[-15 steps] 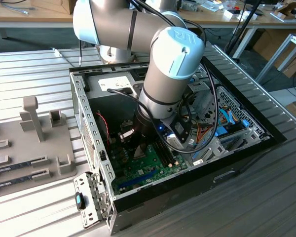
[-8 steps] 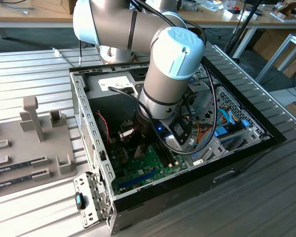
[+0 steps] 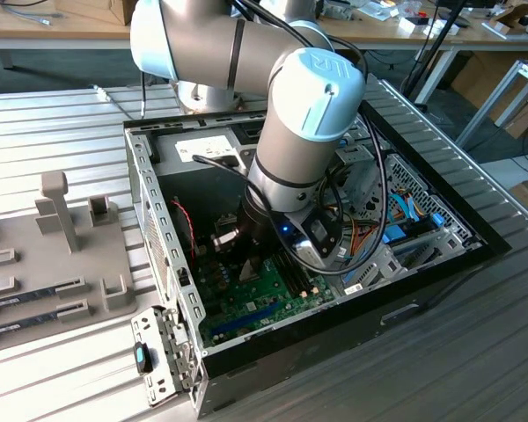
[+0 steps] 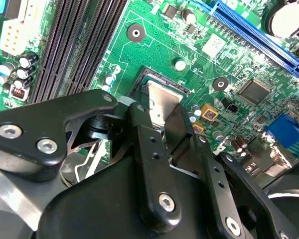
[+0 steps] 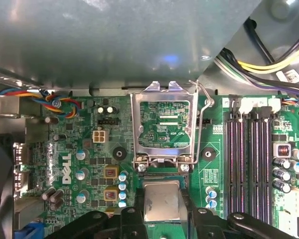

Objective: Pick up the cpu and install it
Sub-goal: 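Place the cpu into insertion slot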

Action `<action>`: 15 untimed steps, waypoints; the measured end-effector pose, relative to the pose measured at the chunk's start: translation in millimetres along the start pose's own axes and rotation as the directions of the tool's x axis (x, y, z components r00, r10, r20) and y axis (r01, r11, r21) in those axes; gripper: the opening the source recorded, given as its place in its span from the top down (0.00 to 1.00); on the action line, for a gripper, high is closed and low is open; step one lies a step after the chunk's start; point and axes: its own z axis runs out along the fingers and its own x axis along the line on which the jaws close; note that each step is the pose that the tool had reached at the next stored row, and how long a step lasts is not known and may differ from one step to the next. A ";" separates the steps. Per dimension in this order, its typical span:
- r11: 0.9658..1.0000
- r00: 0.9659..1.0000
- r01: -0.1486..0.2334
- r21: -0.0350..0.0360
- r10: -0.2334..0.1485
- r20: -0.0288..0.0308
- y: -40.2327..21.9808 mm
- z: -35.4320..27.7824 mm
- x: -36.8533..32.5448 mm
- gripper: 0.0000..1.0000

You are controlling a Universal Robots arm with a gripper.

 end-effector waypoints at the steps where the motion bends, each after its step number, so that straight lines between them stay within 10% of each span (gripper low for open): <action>1: 1.000 1.000 0.005 0.000 -0.005 0.000 0.0 -0.1 0.0 0.60; 15: 1.000 1.000 0.022 0.001 -0.022 0.000 0.0 4.1 -0.2 0.60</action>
